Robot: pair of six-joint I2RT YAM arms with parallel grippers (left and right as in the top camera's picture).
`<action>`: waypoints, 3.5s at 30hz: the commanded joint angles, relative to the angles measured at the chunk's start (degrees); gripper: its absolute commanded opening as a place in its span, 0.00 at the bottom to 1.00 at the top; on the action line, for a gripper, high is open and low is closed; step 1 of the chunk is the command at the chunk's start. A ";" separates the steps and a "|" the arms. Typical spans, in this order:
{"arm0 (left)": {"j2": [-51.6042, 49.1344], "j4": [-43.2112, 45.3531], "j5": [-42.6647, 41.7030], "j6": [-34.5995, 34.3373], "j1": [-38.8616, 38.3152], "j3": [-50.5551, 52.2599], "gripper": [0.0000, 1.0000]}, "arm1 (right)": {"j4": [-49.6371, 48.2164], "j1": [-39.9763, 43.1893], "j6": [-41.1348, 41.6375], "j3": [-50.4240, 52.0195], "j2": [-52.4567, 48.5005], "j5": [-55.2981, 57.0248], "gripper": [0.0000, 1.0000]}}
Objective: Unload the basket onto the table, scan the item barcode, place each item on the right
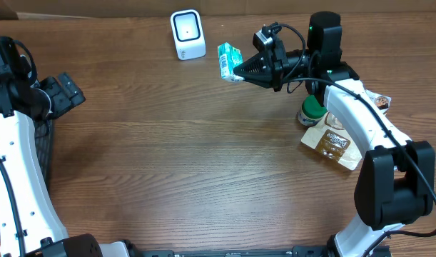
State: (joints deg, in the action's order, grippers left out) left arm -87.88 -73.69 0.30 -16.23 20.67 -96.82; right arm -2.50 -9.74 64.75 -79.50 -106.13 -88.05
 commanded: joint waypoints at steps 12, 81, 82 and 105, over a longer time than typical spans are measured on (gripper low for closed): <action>0.02 0.20 0.50 1.03 -0.07 -0.42 1.00 | -0.92 0.50 0.24 -1.11 1.03 -1.88 0.04; 0.02 0.20 0.50 1.03 -0.07 -0.42 1.00 | 66.47 -14.56 -51.43 -39.76 -7.02 97.11 0.04; 0.02 0.20 0.50 1.03 -0.07 -0.42 0.99 | 65.00 -15.47 -53.72 -41.18 -8.26 99.54 0.04; 0.02 0.20 0.50 1.03 -0.07 -0.42 1.00 | 4.17 -26.53 -112.72 -41.90 -38.16 121.35 0.04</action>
State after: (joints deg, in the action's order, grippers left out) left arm -87.88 -73.71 0.30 -16.16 20.67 -96.82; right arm 3.36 -36.38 -39.68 -120.95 -142.41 34.57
